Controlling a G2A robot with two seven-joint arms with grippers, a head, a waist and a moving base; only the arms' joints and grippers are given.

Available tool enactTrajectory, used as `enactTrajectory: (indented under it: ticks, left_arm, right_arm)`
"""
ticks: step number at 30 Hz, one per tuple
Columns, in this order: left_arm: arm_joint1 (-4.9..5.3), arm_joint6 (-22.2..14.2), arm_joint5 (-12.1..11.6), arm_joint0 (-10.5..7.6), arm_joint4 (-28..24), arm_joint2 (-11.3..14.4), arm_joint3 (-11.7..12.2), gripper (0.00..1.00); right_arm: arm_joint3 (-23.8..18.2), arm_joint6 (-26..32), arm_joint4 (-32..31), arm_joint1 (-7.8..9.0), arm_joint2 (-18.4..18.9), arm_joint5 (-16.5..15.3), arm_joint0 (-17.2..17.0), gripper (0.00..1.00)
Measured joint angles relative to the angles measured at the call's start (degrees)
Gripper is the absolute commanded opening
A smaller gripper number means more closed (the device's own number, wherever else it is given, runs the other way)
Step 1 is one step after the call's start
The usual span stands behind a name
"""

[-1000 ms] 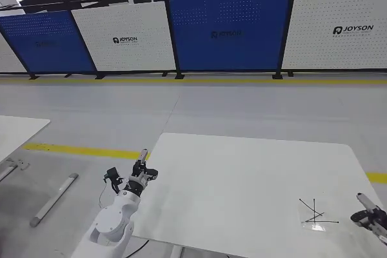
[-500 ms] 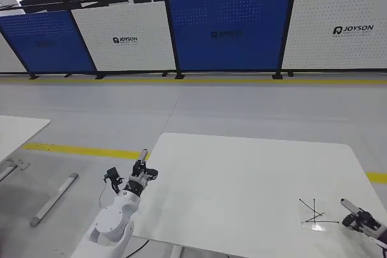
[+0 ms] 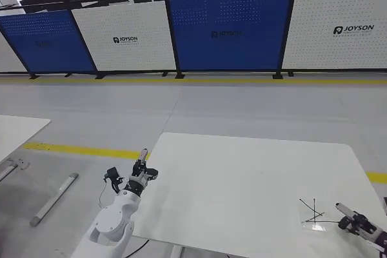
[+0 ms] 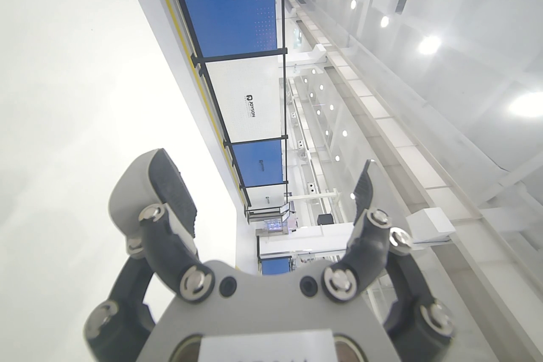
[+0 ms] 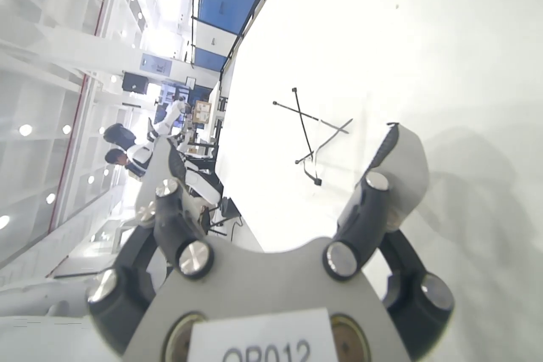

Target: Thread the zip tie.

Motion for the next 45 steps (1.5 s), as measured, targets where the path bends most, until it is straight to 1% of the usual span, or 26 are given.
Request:
enactTrajectory:
  ticks: [4, 14, 18, 20, 21, 23, 24, 27, 34, 36, 37, 41, 44, 45]
  left_arm:
    - [0.0, 0.0, 0.0, 0.0, 0.0, 0.0, 0.0, 1.0]
    - [0.0, 0.0, 0.0, 0.0, 0.0, 0.0, 0.0, 1.0]
    - [0.0, 0.0, 0.0, 0.0, 0.0, 0.0, 0.0, 1.0]
    - [0.0, 0.0, 0.0, 0.0, 0.0, 0.0, 0.0, 1.0]
    - [0.0, 0.0, 0.0, 0.0, 0.0, 0.0, 0.0, 1.0]
    - [0.0, 0.0, 0.0, 0.0, 0.0, 0.0, 0.0, 1.0]
    - [0.0, 0.0, 0.0, 0.0, 0.0, 0.0, 0.0, 1.0]
    - [0.0, 0.0, 0.0, 0.0, 0.0, 0.0, 0.0, 1.0]
    - [0.0, 0.0, 0.0, 0.0, 0.0, 0.0, 0.0, 1.0]
    - [0.0, 0.0, 0.0, 0.0, 0.0, 0.0, 0.0, 1.0]
    - [0.0, 0.0, 0.0, 0.0, 0.0, 0.0, 0.0, 1.0]
    - [0.0, 0.0, 0.0, 0.0, 0.0, 0.0, 0.0, 1.0]
    - [0.0, 0.0, 0.0, 0.0, 0.0, 0.0, 0.0, 1.0]
    - [0.0, 0.0, 0.0, 0.0, 0.0, 0.0, 0.0, 1.0]
  right_arm:
    - [1.3, 3.1, 0.1, 0.39, -0.4, -0.9, 1.0, 1.0]
    - [1.5, 3.1, 0.1, 0.4, -0.4, -0.9, 1.0, 1.0]
    - [1.4, -1.2, 1.2, 0.33, 0.0, -1.5, -0.2, 1.0]
    - [1.2, -1.9, 1.0, 0.41, 0.0, -1.2, -0.5, 1.0]
    - [1.2, -2.1, 0.9, 0.47, 0.0, -0.9, -0.6, 0.96]
    - [1.3, -2.2, 0.8, 0.56, -0.1, -0.5, -0.6, 0.74]
    - [1.3, -2.2, 0.7, 0.61, -0.3, -0.3, -0.6, 0.59]
    - [1.6, -2.3, 0.2, 0.75, -0.6, 0.0, -0.4, 0.46]
    - [2.2, -2.4, -0.3, 1.04, -1.7, 1.3, 0.2, 0.43]
    - [2.5, -2.4, -0.5, 1.12, -2.0, 1.5, 0.3, 0.44]
    - [2.6, -2.6, -0.5, 1.15, -2.0, 1.5, 0.3, 0.42]
    - [3.1, -2.9, -0.3, 1.29, -2.1, 1.0, -0.1, 0.41]
    - [3.0, -3.4, -0.3, 1.4, -2.1, 0.7, -0.8, 0.36]
    - [2.8, -3.6, -0.3, 1.44, -2.0, 0.5, -1.1, 0.37]
